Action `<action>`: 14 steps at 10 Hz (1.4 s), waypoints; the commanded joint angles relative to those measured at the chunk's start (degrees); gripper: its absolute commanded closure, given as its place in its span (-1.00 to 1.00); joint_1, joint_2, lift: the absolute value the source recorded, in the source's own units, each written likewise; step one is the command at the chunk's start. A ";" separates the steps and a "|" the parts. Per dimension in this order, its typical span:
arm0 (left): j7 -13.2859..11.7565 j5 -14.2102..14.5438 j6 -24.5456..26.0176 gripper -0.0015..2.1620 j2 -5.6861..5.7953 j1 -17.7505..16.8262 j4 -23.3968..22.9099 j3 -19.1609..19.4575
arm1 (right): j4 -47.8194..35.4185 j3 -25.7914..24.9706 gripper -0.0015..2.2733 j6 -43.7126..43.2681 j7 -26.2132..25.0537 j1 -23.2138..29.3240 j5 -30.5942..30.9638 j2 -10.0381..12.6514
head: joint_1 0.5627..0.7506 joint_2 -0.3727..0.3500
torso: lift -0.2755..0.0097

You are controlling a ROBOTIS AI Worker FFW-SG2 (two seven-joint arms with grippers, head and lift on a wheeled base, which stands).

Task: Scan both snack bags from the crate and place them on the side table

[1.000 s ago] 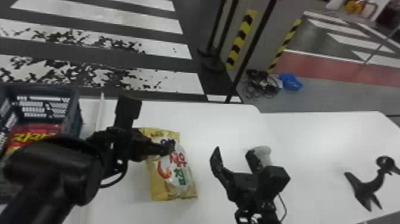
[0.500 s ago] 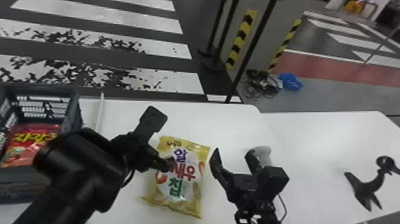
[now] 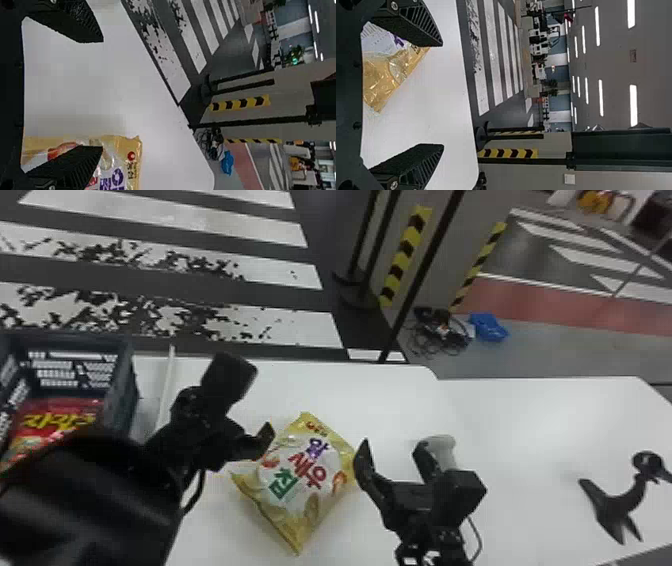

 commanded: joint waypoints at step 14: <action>0.55 16.05 -57.33 -0.93 7.42 42.86 -17.92 29.29 | 0.24 -16.34 -0.95 50.38 23.20 -14.93 -8.61 0.18 | 0.41 -0.30 | 0.26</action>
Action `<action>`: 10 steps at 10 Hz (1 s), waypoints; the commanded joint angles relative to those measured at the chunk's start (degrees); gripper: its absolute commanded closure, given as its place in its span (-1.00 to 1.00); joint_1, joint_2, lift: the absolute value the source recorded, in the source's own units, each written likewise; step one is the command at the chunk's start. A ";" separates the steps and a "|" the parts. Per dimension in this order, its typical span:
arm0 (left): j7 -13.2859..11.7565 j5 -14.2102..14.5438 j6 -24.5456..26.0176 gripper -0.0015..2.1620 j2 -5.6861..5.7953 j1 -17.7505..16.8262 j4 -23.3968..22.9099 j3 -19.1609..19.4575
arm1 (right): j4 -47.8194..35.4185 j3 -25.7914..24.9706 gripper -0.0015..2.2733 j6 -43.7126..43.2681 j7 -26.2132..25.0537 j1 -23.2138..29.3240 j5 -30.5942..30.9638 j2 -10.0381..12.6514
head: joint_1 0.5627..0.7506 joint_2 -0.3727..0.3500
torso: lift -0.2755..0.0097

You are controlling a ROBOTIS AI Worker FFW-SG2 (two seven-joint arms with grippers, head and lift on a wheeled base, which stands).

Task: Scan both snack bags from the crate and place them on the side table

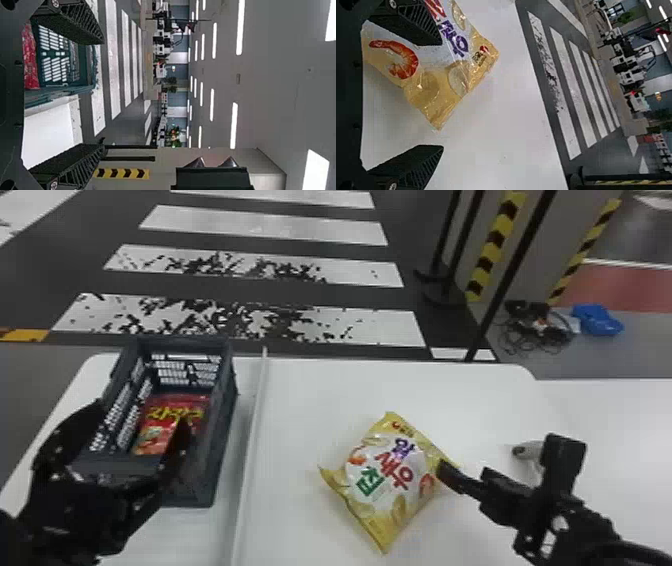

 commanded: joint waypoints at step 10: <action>-1.35 0.30 0.29 -0.92 0.05 0.79 2.87 -1.69 | 22.15 -4.55 -0.95 19.04 9.64 -19.13 -7.01 -5.28 | 0.41 -0.38 | 0.26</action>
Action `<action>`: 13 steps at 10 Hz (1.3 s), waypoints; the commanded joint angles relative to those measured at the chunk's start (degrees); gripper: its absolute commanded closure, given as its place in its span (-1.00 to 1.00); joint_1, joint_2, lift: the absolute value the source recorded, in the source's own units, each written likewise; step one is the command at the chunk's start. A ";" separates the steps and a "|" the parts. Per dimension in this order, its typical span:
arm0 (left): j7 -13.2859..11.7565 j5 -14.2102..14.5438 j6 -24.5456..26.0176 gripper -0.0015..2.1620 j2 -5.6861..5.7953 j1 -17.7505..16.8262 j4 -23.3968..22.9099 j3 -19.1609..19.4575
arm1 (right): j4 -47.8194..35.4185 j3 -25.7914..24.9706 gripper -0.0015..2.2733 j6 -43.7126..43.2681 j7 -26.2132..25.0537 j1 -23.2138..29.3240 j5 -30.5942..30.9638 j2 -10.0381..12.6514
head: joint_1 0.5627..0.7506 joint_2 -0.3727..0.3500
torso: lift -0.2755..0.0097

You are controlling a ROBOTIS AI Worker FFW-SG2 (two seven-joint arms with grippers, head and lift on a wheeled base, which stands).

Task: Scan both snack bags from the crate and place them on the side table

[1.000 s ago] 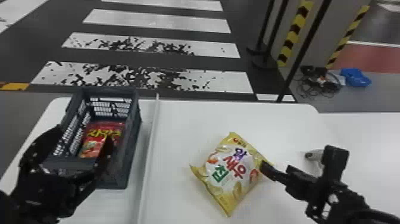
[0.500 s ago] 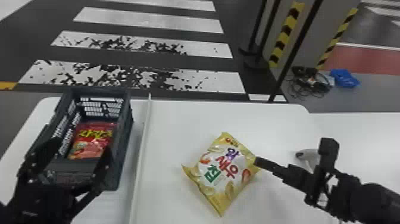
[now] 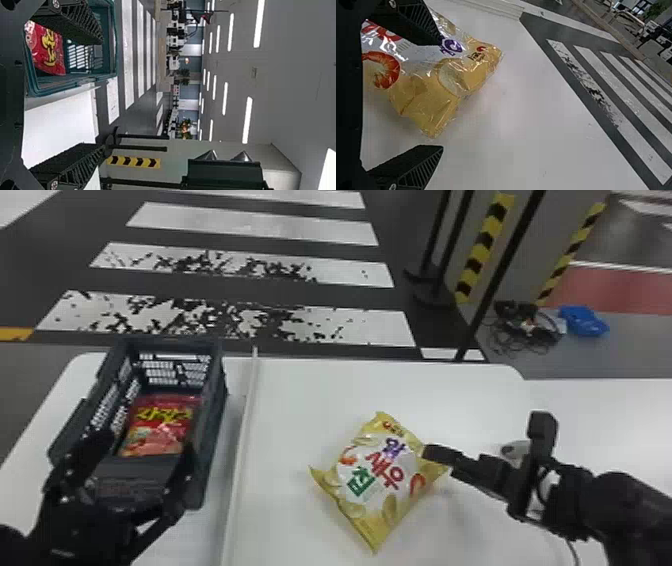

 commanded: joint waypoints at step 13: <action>0.43 0.00 -0.18 -0.92 -0.18 -0.27 2.14 -0.09 | 5.26 0.50 0.99 -0.06 0.08 -2.97 1.55 -0.55 | 0.41 -0.35 | 0.26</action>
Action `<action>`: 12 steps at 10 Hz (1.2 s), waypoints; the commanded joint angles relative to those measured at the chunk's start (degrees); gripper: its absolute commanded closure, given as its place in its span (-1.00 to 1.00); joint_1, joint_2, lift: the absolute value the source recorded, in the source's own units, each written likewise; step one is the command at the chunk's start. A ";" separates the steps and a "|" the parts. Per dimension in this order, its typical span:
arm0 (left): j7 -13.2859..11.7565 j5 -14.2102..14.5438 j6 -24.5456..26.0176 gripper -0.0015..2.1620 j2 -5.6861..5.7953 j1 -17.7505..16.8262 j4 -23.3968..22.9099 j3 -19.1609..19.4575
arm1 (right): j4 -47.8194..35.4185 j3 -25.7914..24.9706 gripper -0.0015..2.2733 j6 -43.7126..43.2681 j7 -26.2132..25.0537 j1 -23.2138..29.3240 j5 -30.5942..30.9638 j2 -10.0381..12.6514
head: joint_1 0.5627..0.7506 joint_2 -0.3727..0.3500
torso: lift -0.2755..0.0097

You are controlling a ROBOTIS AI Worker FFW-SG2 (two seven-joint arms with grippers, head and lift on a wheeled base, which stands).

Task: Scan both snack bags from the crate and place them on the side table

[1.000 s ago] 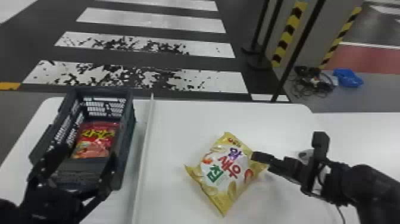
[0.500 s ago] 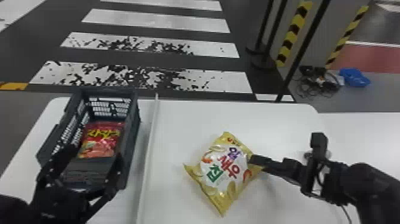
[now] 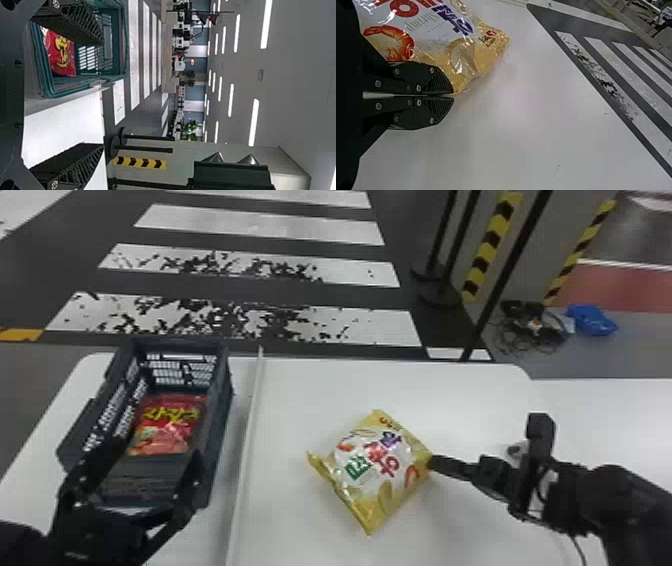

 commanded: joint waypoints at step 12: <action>0.18 0.00 0.16 -0.92 -0.18 -0.09 0.41 0.09 | -32.18 4.68 0.99 -21.47 -2.43 10.10 30.11 -3.29 | 0.41 -0.76 | 0.26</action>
